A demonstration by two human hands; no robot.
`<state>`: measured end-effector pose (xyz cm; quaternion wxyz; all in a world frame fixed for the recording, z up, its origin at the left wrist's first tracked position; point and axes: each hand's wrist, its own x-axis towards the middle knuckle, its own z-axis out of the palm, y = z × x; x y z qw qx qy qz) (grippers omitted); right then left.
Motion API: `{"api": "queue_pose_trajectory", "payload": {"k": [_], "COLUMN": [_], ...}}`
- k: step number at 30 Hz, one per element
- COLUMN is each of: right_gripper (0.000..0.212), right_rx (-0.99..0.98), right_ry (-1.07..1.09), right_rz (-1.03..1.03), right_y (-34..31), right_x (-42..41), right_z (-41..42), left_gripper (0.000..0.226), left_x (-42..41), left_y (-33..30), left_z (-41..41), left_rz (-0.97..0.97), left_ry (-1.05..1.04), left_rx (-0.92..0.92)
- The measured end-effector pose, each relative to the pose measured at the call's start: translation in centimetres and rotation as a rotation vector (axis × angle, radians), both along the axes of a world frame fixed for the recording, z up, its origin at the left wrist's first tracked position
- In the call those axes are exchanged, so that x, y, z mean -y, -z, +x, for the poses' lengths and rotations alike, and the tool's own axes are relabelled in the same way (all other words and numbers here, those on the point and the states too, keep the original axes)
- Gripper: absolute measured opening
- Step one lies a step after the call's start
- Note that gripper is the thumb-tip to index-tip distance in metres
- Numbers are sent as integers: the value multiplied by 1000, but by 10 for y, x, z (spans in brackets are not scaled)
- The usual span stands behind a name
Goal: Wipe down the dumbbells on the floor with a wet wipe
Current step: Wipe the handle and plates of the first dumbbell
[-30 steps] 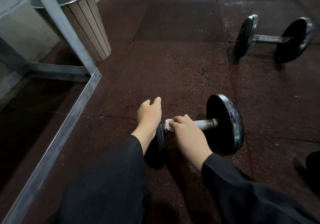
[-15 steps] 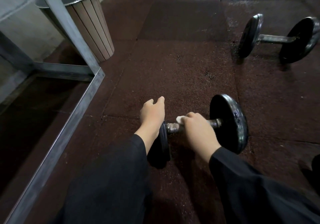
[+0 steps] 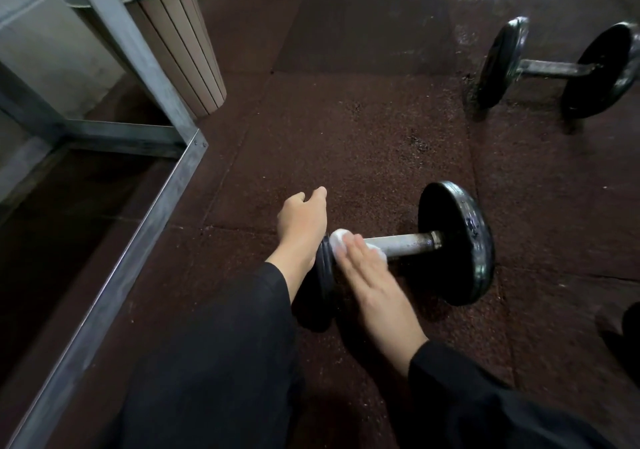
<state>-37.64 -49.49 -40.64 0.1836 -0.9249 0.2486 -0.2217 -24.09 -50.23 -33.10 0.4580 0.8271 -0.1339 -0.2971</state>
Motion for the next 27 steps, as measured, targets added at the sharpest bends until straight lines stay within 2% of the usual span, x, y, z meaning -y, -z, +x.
{"api": "queue_pose_trajectory", "payload": {"k": [3,7,9,12,16,19,21,23,25,27], "right_gripper": [49,63,59,49,45,49,51,44,40,46], "right_rx": [-31,-109,-86,-25,-71,-140,-148,-130,-130,-156], "right_ry": [-46,19,72,107,68,144,234,281,245,163], "right_rz": [-76,-98,-65,-29,-118,-173,-125,-4,149,203], "right_y": [12,24,23,15,2,-7,-18,-30,-38,-42], "right_x": [-4,3,4,3,5,12,20,26,30,29], "right_z": [-4,-33,-36,-22,-9,-14,-13,-6,3,10], "left_gripper": [61,62,60,38,41,39,36,32,27,28], "left_x": [1,0,0,1,3,4,5,5,5,5], "left_y": [0,1,2,2,1,2,3,3,3,3], "left_z": [0,-1,0,0,0,2,3,2,3,2], "left_rz": [-10,-23,-32,-31,-8,7,5,1,2,6], "left_ry": [-7,-4,-14,-29,-36,-41,-37,-33,-34,-31], "left_rx": [-3,4,3,4,4,23,31,34,38,38]}}
